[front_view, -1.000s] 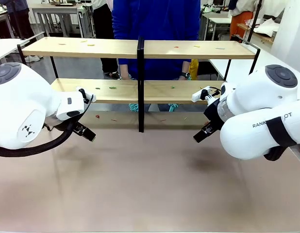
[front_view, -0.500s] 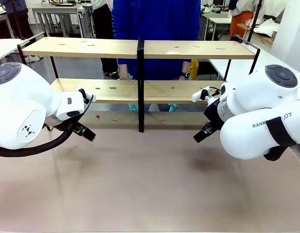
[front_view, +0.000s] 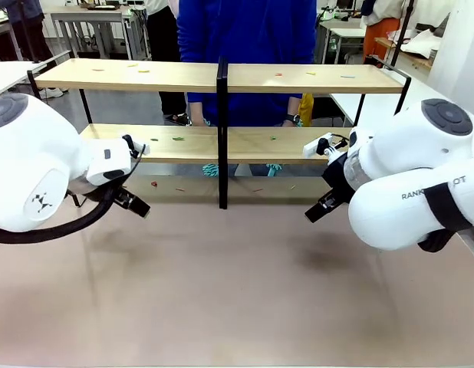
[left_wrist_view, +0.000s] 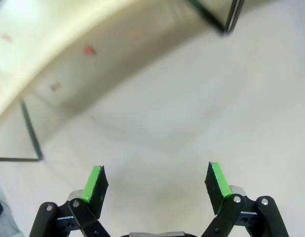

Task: Clean the shelves.
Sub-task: Pick up the Duster when the human hands it over.

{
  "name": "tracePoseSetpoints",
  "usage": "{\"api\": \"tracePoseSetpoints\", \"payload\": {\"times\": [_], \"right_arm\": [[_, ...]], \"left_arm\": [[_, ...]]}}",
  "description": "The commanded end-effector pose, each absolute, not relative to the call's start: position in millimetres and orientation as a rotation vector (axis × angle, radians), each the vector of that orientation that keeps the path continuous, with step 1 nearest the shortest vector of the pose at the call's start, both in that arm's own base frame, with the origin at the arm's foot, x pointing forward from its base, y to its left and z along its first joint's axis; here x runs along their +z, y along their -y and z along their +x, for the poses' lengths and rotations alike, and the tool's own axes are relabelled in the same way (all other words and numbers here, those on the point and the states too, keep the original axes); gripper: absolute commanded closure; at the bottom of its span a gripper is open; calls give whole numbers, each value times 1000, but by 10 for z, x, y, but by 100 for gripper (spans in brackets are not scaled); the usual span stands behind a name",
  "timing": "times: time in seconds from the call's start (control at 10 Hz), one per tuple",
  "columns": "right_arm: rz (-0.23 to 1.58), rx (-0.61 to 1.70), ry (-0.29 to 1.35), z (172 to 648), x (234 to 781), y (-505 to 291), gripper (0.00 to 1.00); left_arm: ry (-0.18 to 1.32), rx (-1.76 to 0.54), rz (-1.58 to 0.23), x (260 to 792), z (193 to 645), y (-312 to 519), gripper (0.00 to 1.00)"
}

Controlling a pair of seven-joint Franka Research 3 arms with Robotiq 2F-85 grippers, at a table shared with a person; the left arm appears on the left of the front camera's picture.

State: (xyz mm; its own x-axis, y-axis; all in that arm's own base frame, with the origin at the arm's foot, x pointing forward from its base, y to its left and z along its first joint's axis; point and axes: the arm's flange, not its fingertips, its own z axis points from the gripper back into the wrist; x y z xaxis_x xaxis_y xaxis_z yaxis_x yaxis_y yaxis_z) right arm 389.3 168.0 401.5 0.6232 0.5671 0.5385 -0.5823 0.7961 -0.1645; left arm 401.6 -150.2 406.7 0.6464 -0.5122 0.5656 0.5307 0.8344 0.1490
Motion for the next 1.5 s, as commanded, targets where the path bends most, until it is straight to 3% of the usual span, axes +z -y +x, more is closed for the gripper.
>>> {"api": "tracePoseSetpoints", "payload": {"times": [0.0, 0.2, 0.3, 0.4, 0.5, 0.6, 0.9, 1.2, 1.4], "right_arm": [[45, 645, 727, 3083, 5025, -1270, 0], [48, 589, 878, 2371, 5729, -939, 0], [-2, 618, 993, 2136, 5807, -946, 0], [41, 615, 823, 3192, 5663, -1297, 0], [35, 610, 917, 2786, 6130, -1147, 0], [89, 599, 934, 2877, 6094, -1273, 0], [209, 508, 908, 2770, 6421, -1159, 0], [174, 426, 952, 2643, 6565, -1393, 0], [204, 408, 960, 2655, 6576, -1378, 0]], "left_arm": [[782, -646, -92, 4871, 2884, 1124, 0], [959, -744, -107, 5342, 1849, 834, 0], [972, -711, -132, 5352, 1684, 808, 0], [902, -678, -83, 5686, 3260, 1463, 0], [902, -678, -83, 5686, 3260, 1463, 0], [974, -702, -101, 6219, 2680, 1279, 0], [1085, -420, -156, 6464, 2545, 927, 0], [1236, -300, -180, 6568, 2392, 1042, 0], [1213, -285, -172, 6558, 2409, 1065, 0]]}}
